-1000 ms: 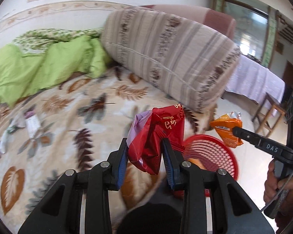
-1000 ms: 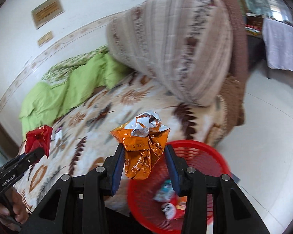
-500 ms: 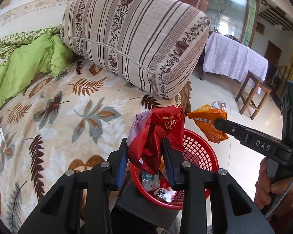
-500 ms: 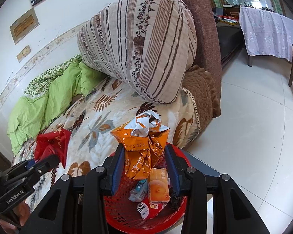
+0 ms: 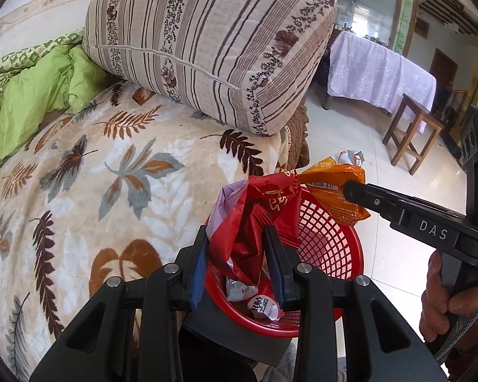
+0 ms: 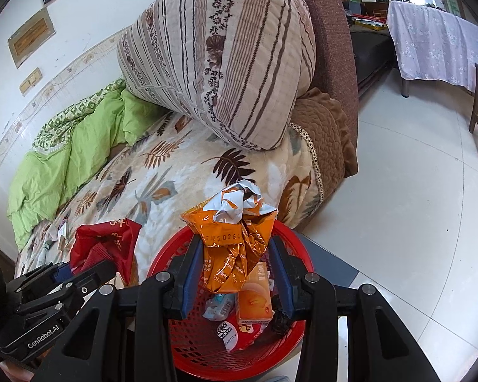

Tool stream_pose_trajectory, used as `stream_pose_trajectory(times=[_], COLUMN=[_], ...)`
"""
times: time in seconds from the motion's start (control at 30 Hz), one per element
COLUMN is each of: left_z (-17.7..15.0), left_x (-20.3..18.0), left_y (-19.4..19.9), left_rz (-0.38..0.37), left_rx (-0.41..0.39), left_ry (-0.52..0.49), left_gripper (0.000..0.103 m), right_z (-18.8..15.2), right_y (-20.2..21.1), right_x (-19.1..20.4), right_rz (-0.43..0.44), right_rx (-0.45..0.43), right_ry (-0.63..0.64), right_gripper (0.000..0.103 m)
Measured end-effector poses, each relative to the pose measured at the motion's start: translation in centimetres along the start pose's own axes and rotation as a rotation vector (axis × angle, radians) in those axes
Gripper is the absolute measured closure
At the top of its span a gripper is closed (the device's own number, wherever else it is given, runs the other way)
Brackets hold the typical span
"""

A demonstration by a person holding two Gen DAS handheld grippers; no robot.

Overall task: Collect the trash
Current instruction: 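Carry both wrappers to the red basket and open both grippers over it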

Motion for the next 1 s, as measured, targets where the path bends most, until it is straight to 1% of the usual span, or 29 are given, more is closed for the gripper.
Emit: stream_pose_trajectory(times=[0.13,0.2,0.23,0.27,0.3,0.37,0.47,0.6,0.7,0.83,0.93,1.0], left_z=[0.2,0.6,0.7,0.8,0.9,1.1,1.2,1.0,0.7,0.2,-0.1,-0.5], left_x=[-0.2,-0.4,-0.5,-0.5,-0.5,-0.4,0.0,1.1,2.3,4.2,5.7,6.8], left_y=[-0.1,-0.1,-0.1,0.0,0.1,0.3,0.5,1.1,1.6,2.7,3.6,4.1], left_rz=[0.001,0.009,0.008,0.007,0.008,0.009,0.006,0.022,0.037,0.063,0.08,0.091], left_rx=[-0.002,-0.014,-0.019,-0.026,-0.03,-0.04,-0.04,-0.045,-0.045,-0.059,-0.075,-0.082], left_ry=[-0.001,-0.003,-0.004,-0.006,-0.006,0.006,0.019,0.04,0.063,0.085,0.108,0.123], left_gripper=[0.071,0.063,0.061,0.057,0.052,0.046,0.046,0.045,0.041,0.04,0.038,0.038], right_z=[0.0,0.0,0.1,0.1,0.2,0.4,0.7,1.0,1.1,1.3,1.1,0.9], right_y=[0.0,0.0,0.1,0.2,0.3,0.5,0.8,0.9,0.8,0.5,0.3,-0.1], right_x=[0.0,-0.2,-0.3,-0.4,-0.5,-0.5,-0.2,0.3,1.0,2.5,3.8,4.4], right_rz=[-0.006,-0.019,-0.026,-0.029,-0.029,-0.041,-0.04,-0.024,-0.008,0.007,-0.001,0.001], right_rx=[-0.001,0.002,-0.001,-0.002,-0.006,-0.014,-0.018,-0.017,-0.014,-0.01,-0.009,0.013], right_ry=[-0.001,-0.007,-0.013,-0.017,-0.019,-0.012,-0.005,0.002,0.003,0.026,0.066,0.071], right_gripper=[0.058,0.055,0.055,0.05,0.05,0.05,0.05,0.05,0.05,0.05,0.05,0.048])
Point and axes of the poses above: each gripper's, at about its wrist camera, not at the fingertips, and y roughly against the way its jaws point, x to its left, z to its top, the point moved 4 cm from there along -y, roughly the way its jaws point, and after that the axes turned 4 degrees about z, right-handed, at the moved point
